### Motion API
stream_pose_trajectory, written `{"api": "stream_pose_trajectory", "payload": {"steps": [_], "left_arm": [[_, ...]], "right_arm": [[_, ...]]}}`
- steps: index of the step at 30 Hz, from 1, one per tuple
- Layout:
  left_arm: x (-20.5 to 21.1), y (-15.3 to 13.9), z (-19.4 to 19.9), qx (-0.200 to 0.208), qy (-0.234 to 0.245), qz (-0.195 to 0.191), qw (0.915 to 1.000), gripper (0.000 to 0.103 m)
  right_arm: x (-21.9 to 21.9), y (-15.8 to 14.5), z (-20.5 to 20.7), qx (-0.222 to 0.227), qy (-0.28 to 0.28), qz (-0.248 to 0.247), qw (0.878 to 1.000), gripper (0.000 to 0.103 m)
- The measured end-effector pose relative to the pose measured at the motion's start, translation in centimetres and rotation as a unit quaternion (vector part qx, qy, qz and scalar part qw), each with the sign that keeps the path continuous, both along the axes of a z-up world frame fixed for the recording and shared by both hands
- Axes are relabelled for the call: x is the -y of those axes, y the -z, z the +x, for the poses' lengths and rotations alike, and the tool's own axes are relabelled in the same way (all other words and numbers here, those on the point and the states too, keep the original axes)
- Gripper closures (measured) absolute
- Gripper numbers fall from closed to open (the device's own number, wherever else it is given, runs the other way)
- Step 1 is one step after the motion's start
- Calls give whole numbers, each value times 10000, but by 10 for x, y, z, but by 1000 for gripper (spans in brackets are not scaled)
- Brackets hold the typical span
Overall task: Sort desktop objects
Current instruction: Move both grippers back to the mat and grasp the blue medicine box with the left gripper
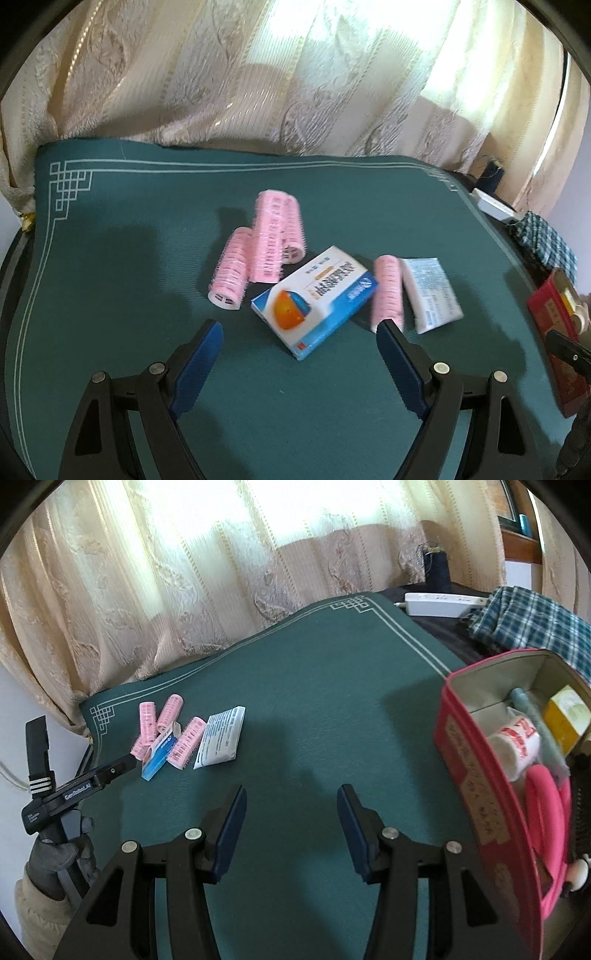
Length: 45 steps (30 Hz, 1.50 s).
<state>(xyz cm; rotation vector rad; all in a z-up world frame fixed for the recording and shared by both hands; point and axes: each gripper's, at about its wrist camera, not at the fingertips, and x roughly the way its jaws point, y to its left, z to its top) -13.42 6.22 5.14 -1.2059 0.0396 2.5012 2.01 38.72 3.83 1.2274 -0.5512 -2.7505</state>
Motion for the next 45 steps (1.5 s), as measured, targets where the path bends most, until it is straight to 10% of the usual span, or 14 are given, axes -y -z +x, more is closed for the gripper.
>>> {"api": "stream_pose_trajectory", "payload": {"steps": [22, 29, 45], "left_arm": [[-35, 36, -60, 230, 643, -256, 9973, 16], [-46, 36, -50, 75, 709, -662, 9953, 32], [4, 21, 11, -17, 412, -268, 9988, 45]], "right_arm": [[8, 29, -22, 293, -182, -234, 9991, 40], [9, 30, -21, 306, -171, -241, 9991, 40], [46, 10, -19, 170, -488, -76, 9986, 40]]}}
